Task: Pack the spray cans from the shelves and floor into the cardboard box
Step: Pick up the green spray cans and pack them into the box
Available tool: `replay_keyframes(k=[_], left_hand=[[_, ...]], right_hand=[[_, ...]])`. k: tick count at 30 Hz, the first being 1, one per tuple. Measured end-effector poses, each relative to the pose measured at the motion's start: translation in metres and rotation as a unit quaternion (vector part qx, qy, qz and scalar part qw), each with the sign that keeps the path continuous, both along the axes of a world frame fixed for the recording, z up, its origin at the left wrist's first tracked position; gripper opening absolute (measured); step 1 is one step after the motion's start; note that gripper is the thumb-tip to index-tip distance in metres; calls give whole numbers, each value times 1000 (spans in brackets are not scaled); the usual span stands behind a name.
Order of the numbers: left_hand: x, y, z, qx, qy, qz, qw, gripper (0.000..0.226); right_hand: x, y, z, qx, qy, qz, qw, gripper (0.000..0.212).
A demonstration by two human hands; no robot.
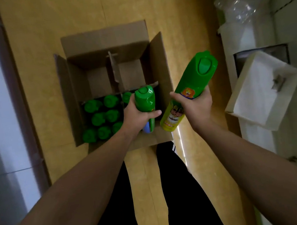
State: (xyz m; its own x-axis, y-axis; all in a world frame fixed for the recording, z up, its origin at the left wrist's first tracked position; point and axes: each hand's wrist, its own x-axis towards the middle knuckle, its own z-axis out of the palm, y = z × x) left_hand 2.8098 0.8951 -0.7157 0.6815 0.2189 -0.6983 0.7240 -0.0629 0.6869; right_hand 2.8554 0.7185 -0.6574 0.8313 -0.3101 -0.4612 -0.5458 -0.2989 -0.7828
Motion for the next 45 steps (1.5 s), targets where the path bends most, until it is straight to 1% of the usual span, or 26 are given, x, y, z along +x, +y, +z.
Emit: replay_keyframes(k=[2, 4, 6, 9, 12, 14, 16, 18, 19, 21, 23, 24, 25, 26, 27, 29, 30, 31, 32, 34, 35, 36, 40, 41, 43, 45], left_hand=[[-9, 1, -15, 18, -7, -30, 999, 96], [-19, 3, -28, 33, -16, -61, 997, 93], [-25, 4, -38, 44, -25, -106, 993, 83], [-34, 6, -52, 68, -47, -186, 979, 75], [-41, 10, -64, 83, -53, -255, 962, 77], [-47, 16, -74, 112, -60, -322, 938, 77], [-54, 22, -84, 128, -57, -387, 911, 72], [-62, 24, -95, 159, -78, -432, 884, 68], [-65, 24, -102, 188, -105, -449, 867, 64], [-72, 21, -116, 239, -168, -467, 835, 44], [-75, 18, -124, 263, -188, -514, 794, 29], [-76, 17, -127, 273, -183, -536, 778, 28], [-77, 15, -130, 281, -180, -544, 770, 29], [-77, 14, -130, 289, -187, -534, 773, 30], [-76, 11, -130, 293, -193, -512, 784, 31], [-70, 1, -129, 287, -158, -481, 813, 48], [-66, -4, -129, 287, -128, -482, 818, 60], [-61, -9, -131, 299, -108, -495, 809, 69], [-57, -14, -134, 322, -103, -516, 787, 72], [-52, -23, -140, 363, -105, -554, 742, 64], [-49, -25, -143, 372, -104, -566, 729, 58], [-46, -27, -143, 372, -100, -572, 724, 53], [-38, -33, -133, 352, -64, -582, 730, 42], [-36, -35, -128, 364, -57, -577, 729, 37], [-31, -41, -119, 409, -46, -567, 714, 25], [-29, -45, -120, 408, -23, -574, 710, 26]], right_hand=[[-1, 2, -15, -2, 0, 8, 1000, 75], [0, 2, -28, -2, 0, 3, 1000, 75], [0, 1, -39, -9, 0, 10, 1000, 73], [0, 0, -55, -19, 0, 23, 1000, 74], [0, 1, -72, -23, 3, 32, 999, 77], [0, 3, -83, -27, 4, 39, 999, 80], [-1, 4, -93, -28, 3, 49, 998, 82], [-1, 6, -104, -26, 6, 49, 998, 84], [-2, 7, -110, -26, 7, 47, 999, 84], [-2, 9, -119, -30, 6, 48, 998, 84], [-2, 9, -126, -32, 6, 51, 998, 83], [-3, 9, -129, -33, 9, 51, 998, 84], [-4, 9, -131, -32, 11, 51, 998, 84], [-4, 10, -133, -32, 11, 52, 998, 85], [-5, 10, -135, -34, 10, 53, 998, 85], [-6, 11, -138, -37, 11, 59, 997, 85], [-7, 12, -138, -38, 13, 63, 997, 85], [-7, 12, -139, -38, 13, 65, 997, 84], [-7, 12, -141, -38, 14, 65, 997, 85], [-7, 11, -143, -34, 14, 62, 997, 86], [-8, 11, -145, -33, 13, 62, 997, 87], [-8, 10, -146, -32, 13, 63, 997, 86], [-7, 6, -150, -26, 10, 57, 998, 86], [-7, 6, -150, -28, 9, 55, 998, 86], [-8, 6, -152, -29, 7, 52, 998, 85], [-9, 8, -153, -29, 6, 52, 998, 85]])
